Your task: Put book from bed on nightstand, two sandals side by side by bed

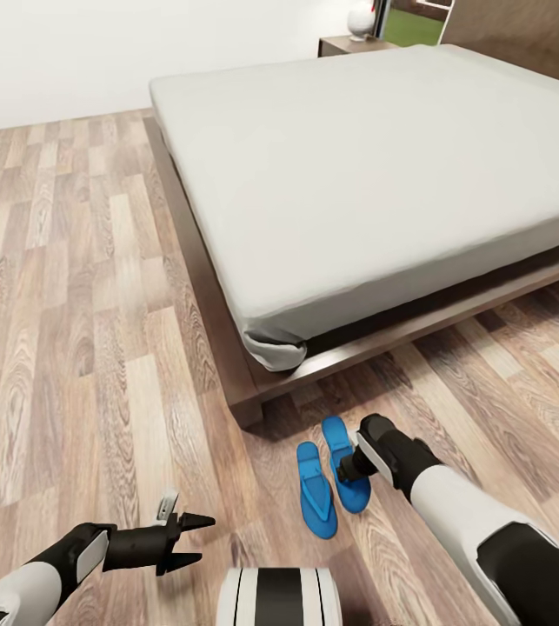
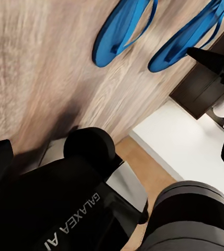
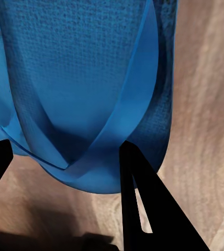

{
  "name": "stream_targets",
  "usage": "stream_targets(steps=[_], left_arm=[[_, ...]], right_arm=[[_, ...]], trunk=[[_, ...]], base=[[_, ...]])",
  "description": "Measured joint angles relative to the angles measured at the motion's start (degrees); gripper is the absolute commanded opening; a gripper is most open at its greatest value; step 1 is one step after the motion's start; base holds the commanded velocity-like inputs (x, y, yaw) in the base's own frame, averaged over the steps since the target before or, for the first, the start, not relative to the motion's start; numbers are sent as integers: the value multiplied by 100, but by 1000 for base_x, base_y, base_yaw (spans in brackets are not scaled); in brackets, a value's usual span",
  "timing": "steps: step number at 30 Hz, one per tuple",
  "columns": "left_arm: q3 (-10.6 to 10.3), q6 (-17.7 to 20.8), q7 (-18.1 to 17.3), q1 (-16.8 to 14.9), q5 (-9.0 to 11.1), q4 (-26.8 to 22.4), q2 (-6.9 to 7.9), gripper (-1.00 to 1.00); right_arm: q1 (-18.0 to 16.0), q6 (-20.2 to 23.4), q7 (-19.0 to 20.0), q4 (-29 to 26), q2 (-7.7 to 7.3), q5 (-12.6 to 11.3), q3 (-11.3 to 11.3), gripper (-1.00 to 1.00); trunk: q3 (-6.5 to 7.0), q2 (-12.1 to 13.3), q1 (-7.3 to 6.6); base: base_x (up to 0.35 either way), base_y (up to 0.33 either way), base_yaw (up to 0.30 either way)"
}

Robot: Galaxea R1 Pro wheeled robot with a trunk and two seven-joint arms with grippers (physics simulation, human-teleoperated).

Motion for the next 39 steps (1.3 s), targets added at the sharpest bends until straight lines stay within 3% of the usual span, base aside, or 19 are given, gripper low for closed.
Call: stream_targets(steps=[17, 31, 39], left_arm=[[-1, 0, -1, 0, 0, 1, 10, 100], [1, 1, -1, 0, 2, 6, 11, 100], [-2, 0, 1, 0, 0, 8, 11, 100]], right_arm=[[-90, 27, -68, 6, -40, 20, -26, -100], [-122, 34, -68, 6, -48, 20, -35, -100], [-121, 36, -67, 6, -53, 16, -40, -100]], trunk=[[-377, -23, 44], [-377, -23, 44], [-554, -34, 64]], base=[[0, 0, 0], [0, 0, 0], [0, 0, 0]])
